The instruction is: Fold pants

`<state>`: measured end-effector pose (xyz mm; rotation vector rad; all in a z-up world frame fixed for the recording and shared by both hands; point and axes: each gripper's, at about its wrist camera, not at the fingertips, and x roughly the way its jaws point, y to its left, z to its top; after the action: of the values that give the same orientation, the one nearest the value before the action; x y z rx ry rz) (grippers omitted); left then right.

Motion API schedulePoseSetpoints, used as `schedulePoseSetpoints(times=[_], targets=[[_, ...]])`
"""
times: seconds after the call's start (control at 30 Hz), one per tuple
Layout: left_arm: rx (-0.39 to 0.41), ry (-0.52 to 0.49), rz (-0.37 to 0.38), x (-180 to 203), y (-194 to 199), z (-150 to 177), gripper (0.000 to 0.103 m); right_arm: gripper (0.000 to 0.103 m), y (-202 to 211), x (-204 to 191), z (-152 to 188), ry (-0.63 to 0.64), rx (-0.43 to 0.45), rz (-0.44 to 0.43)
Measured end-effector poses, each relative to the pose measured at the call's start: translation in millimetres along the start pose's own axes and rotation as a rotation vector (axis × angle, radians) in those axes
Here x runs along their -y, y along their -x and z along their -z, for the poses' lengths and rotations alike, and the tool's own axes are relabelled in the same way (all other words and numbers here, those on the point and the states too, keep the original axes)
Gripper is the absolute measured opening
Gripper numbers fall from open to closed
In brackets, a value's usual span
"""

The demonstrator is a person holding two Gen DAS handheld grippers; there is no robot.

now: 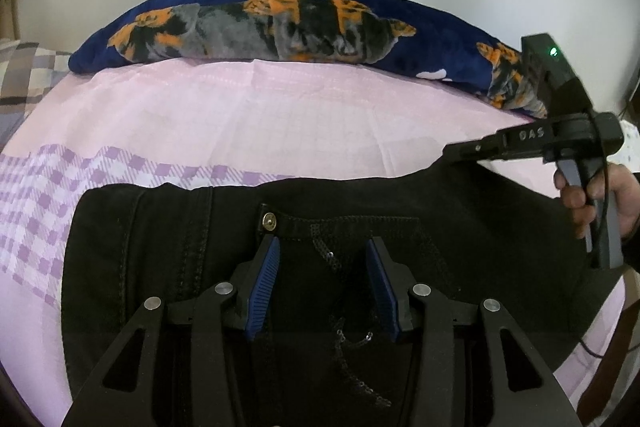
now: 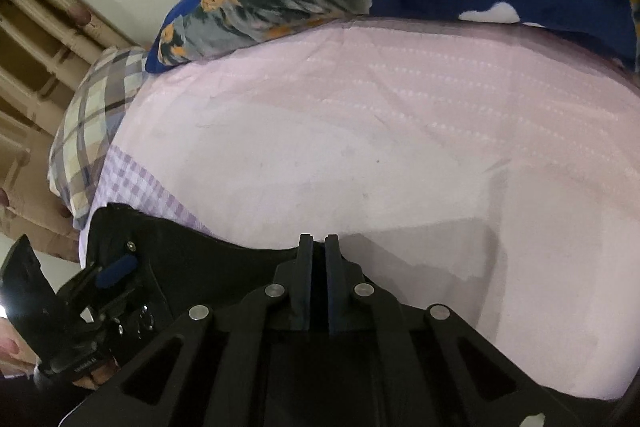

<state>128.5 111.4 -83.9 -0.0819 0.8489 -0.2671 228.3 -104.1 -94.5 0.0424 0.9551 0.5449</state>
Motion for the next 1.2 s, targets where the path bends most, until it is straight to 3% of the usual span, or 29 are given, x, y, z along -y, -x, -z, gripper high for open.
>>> schedulePoseSetpoints(times=[0.13,0.27,0.5,0.63,0.83,0.93,1.0,1.07,1.13,1.2], targets=[[-0.005,-0.03,-0.018,9.3,6.3,-3.7,0.047,0.015,41.3,4.8,0.0,-0.066,0.122,-0.027],[0.031,-0.069,0.052,31.1,18.7,-10.5,0.049,0.026,95.5,14.4,21.7,-0.082,0.225,0.034],[0.009,-0.18,0.227,97.2,-3.9,-25.2,0.051,0.026,128.8,61.7,91.9,-0.212,0.224,0.127],[-0.063,-0.18,0.301,121.1,-40.7,-32.3,0.051,0.026,125.2,93.6,126.8,-0.311,0.195,0.139],[-0.123,-0.126,0.279,119.9,-82.7,-44.0,0.051,0.024,127.1,131.2,145.8,-0.379,0.216,0.16],[-0.128,-0.132,0.269,121.8,-83.8,-44.7,0.051,0.013,131.7,152.1,148.6,-0.412,0.246,0.127],[-0.12,-0.149,0.254,123.7,-83.1,-42.0,0.051,0.0,134.3,165.8,148.3,-0.433,0.265,0.133],[-0.113,-0.165,0.238,126.3,-82.6,-39.9,0.051,0.0,141.2,177.6,150.7,-0.464,0.291,0.141],[-0.104,-0.195,0.21,131.3,-82.6,-37.8,0.051,0.007,148.4,181.2,151.2,-0.472,0.308,0.167],[-0.1,-0.239,0.172,137.8,-82.0,-34.7,0.051,0.022,158.0,180.1,154.8,-0.477,0.323,0.187]])
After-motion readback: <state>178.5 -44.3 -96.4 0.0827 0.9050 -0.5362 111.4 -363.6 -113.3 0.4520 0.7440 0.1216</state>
